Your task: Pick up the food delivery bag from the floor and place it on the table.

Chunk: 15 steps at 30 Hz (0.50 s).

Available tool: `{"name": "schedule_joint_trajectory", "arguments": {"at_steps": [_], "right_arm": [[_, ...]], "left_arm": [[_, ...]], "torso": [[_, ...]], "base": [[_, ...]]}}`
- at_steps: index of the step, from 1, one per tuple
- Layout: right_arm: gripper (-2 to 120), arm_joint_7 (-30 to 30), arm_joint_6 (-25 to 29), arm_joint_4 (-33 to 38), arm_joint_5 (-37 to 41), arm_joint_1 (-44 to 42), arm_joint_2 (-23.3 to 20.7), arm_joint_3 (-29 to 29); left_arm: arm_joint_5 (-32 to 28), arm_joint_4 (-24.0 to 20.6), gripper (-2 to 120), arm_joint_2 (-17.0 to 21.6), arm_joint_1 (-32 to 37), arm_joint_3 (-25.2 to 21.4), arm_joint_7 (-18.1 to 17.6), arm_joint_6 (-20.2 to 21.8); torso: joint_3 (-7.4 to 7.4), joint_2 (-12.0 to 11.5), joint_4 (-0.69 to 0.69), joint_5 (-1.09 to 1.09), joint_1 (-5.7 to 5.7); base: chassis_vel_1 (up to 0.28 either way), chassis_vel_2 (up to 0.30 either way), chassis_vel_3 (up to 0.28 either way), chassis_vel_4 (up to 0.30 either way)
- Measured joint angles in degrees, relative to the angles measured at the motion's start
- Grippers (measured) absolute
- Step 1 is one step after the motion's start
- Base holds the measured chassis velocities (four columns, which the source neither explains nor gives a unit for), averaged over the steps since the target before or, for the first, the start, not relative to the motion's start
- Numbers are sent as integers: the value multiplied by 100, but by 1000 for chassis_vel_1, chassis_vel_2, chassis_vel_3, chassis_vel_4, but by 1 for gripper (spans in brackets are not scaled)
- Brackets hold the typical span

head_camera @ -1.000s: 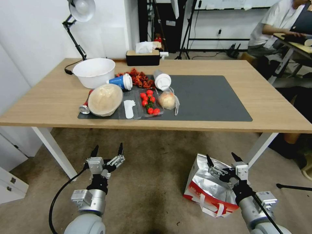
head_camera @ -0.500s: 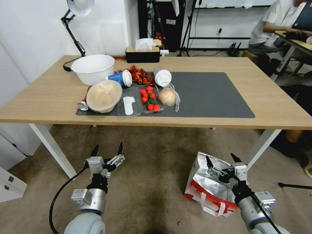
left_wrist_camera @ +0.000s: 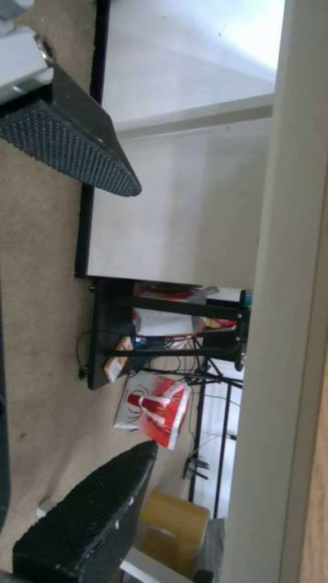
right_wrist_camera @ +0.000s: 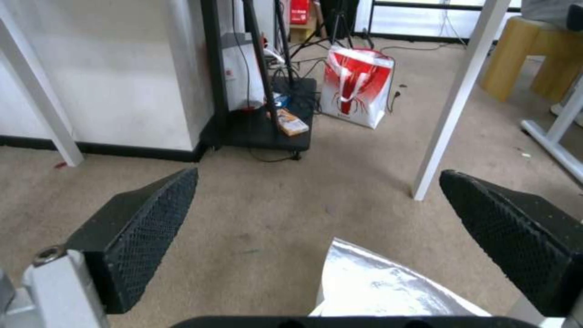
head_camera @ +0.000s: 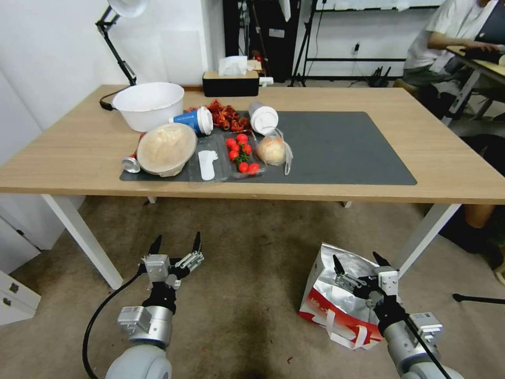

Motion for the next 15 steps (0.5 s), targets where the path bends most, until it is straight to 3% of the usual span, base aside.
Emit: {"name": "schedule_joint_trajectory", "arguments": {"at_steps": [15], "right_arm": [[100,6,-35,2,51,12,12,-37]], "left_arm": [[95,121,100,12,13,161,4,-70]], "torso": [[-200,-332,0,0,-129]], "base": [[0,0,0,0]]}}
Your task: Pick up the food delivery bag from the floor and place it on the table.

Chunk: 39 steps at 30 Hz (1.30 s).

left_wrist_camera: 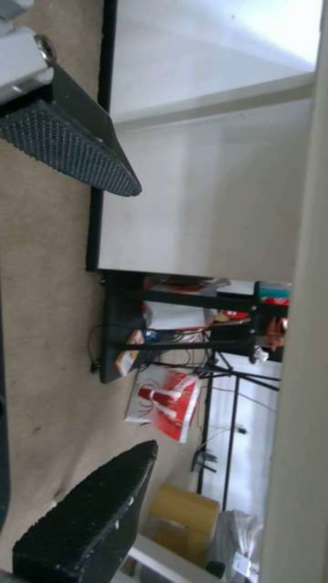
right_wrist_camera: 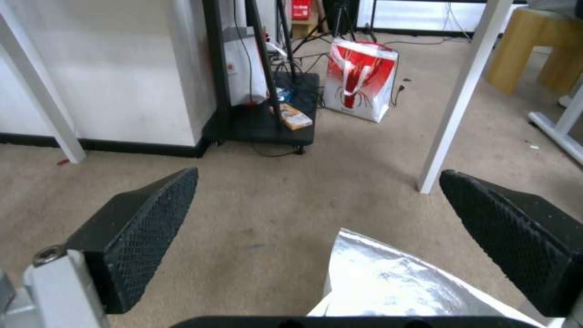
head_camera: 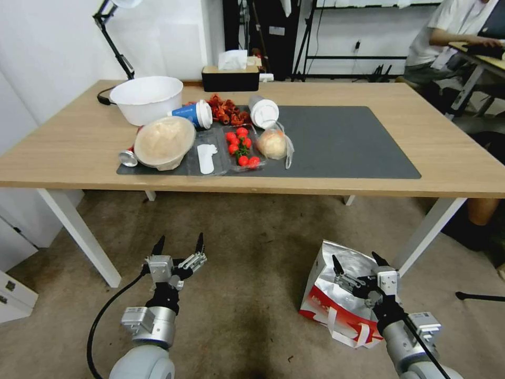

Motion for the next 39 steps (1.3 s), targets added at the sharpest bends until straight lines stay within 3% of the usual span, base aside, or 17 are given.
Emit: {"name": "schedule_joint_trajectory", "arguments": {"at_steps": [27,39], "right_arm": [[100,5,-1,-36,-50,2,-29,11],[100,-65,74,-42,-116,-67,12,-3]], "left_arm": [[53,151,100,46,-133,62,-17,-59],[-215,186,100,123,-275,-192,-24,-51]], "torso": [[-374,-595,0,0,-223],[-587,-930,0,-1,-343]], "base": [[0,0,0,0],[0,0,0,0]]}}
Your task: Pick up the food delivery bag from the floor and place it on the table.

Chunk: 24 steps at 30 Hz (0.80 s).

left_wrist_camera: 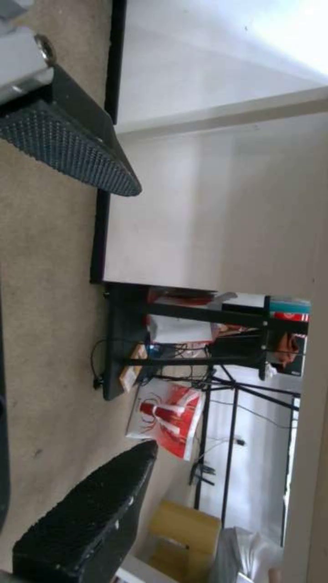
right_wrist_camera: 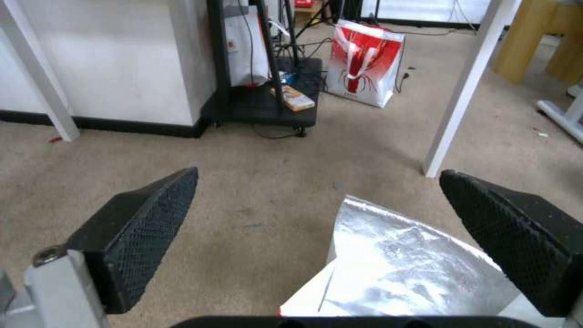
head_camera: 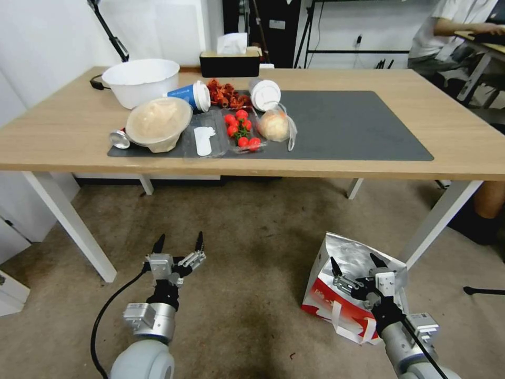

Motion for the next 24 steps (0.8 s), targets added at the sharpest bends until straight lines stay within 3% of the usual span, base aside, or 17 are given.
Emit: {"name": "schedule_joint_trajectory", "arguments": {"at_steps": [24], "right_arm": [[100,-103,81,68,-40,-66,41,22]], "left_arm": [[-77,44,100,39,-84,-82,-11,-26]], "torso": [[-347,-510,0,0,-166]], "base": [[0,0,0,0]]}}
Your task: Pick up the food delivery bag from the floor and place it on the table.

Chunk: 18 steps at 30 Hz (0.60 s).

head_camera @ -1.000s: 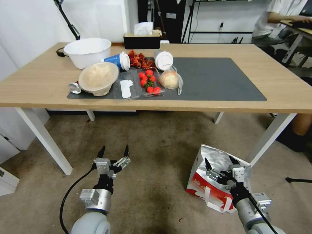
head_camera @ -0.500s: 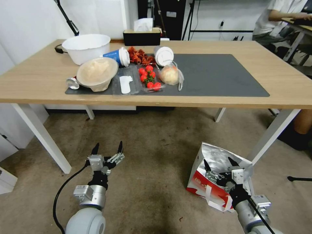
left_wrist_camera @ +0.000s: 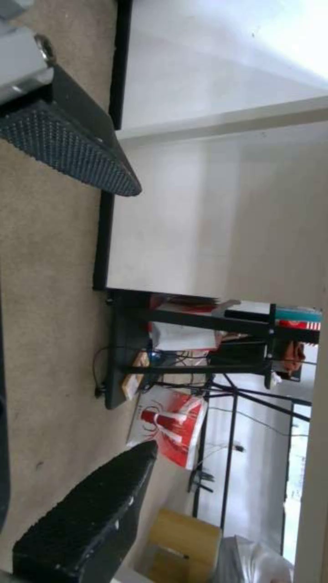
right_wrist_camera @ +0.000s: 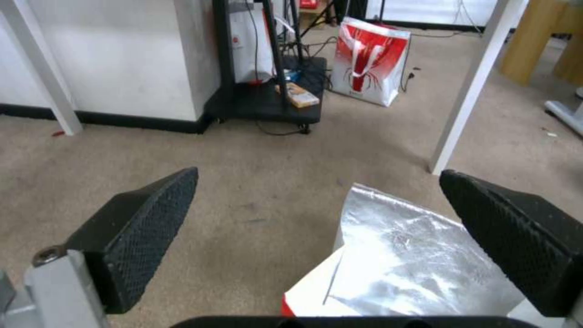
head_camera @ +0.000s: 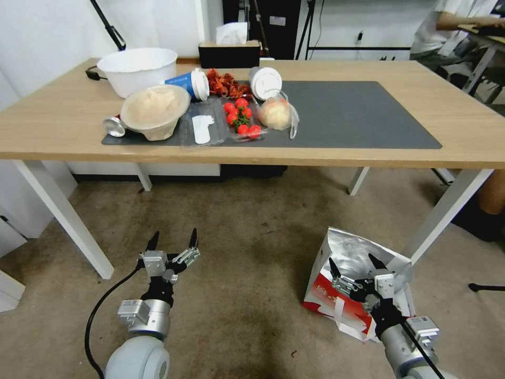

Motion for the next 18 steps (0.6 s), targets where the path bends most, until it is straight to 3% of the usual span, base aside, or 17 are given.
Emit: {"name": "schedule_joint_trajectory", "arguments": {"at_steps": [18], "right_arm": [[100,-18,34,-5,5,-13,-30,38]], "left_arm": [[-21,42,100,3,-30,24,-14,-1]], "torso": [[-309,-436,0,0,-126]], "base": [[0,0,0,0]]}}
